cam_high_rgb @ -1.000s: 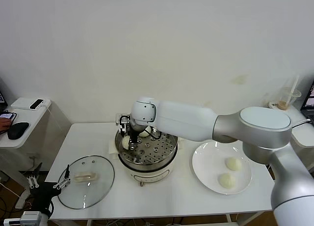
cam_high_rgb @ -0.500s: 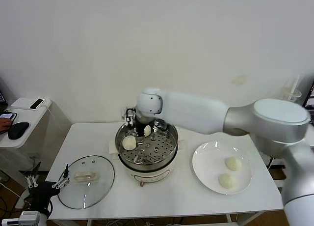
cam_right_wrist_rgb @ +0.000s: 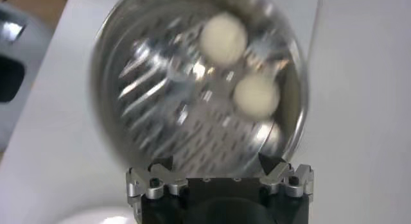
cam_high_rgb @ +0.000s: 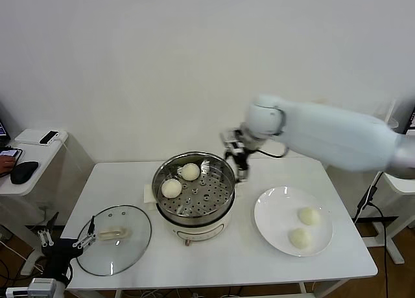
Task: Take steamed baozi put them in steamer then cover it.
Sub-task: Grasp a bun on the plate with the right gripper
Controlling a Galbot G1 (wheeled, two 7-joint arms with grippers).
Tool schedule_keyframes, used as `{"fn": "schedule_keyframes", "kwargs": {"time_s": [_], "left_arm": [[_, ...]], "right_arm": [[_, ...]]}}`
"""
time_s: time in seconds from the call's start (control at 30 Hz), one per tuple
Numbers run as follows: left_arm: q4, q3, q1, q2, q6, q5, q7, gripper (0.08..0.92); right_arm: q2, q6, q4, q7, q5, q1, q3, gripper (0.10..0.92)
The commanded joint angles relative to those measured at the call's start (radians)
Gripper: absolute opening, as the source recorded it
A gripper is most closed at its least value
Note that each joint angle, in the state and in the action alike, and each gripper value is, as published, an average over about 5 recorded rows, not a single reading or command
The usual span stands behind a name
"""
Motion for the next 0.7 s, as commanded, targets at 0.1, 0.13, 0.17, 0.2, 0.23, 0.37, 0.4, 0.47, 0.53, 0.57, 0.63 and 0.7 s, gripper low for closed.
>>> {"fn": "schedule_keyframes", "kwargs": {"time_s": [0.1,0.13,0.17,0.2,0.23,0.37,0.4,0.47,0.53,0.57,0.63,0.7], "left_arm": [[-0.003,0.016,0.011,-0.006,-0.003,0.014,0.000,0.823],[-0.004,0.016,0.011,-0.007,-0.003,0.016,0.000,0.823],[-0.005,0.016,0.012,-0.008,-0.003,0.018,0.000,0.823],[-0.006,0.016,0.013,-0.009,-0.003,0.019,0.000,0.823],[-0.007,0.016,0.014,-0.010,-0.002,0.021,0.001,0.823],[-0.008,0.016,0.019,-0.013,0.000,0.026,0.003,0.823],[-0.009,0.017,0.020,-0.015,0.000,0.028,0.003,0.823],[-0.010,0.017,0.021,-0.019,0.000,0.030,0.003,0.823],[-0.012,0.016,0.023,-0.022,0.000,0.031,0.003,0.823],[-0.013,0.015,0.024,-0.023,0.000,0.031,0.002,0.823],[-0.014,0.010,0.028,-0.024,0.000,0.031,0.002,0.823],[-0.013,0.006,0.031,-0.024,-0.001,0.030,0.002,0.823]], "right_arm": [[-0.459,0.134,0.219,-0.091,-0.260,-0.143,0.018,0.823],[-0.476,0.142,0.223,-0.090,-0.275,-0.182,0.042,0.823],[-0.494,0.149,0.226,-0.087,-0.288,-0.225,0.073,0.823],[-0.511,0.153,0.230,-0.082,-0.299,-0.274,0.108,0.823],[-0.524,0.156,0.233,-0.078,-0.307,-0.318,0.143,0.823],[-0.552,0.159,0.234,-0.054,-0.341,-0.495,0.274,0.823],[-0.552,0.158,0.230,-0.049,-0.349,-0.538,0.303,0.823],[-0.544,0.155,0.219,-0.043,-0.362,-0.604,0.347,0.823],[-0.529,0.153,0.203,-0.038,-0.381,-0.664,0.395,0.823],[-0.520,0.152,0.194,-0.035,-0.389,-0.687,0.415,0.823],[-0.501,0.151,0.172,-0.029,-0.404,-0.727,0.448,0.823],[-0.481,0.150,0.150,-0.025,-0.412,-0.755,0.470,0.823]]}}
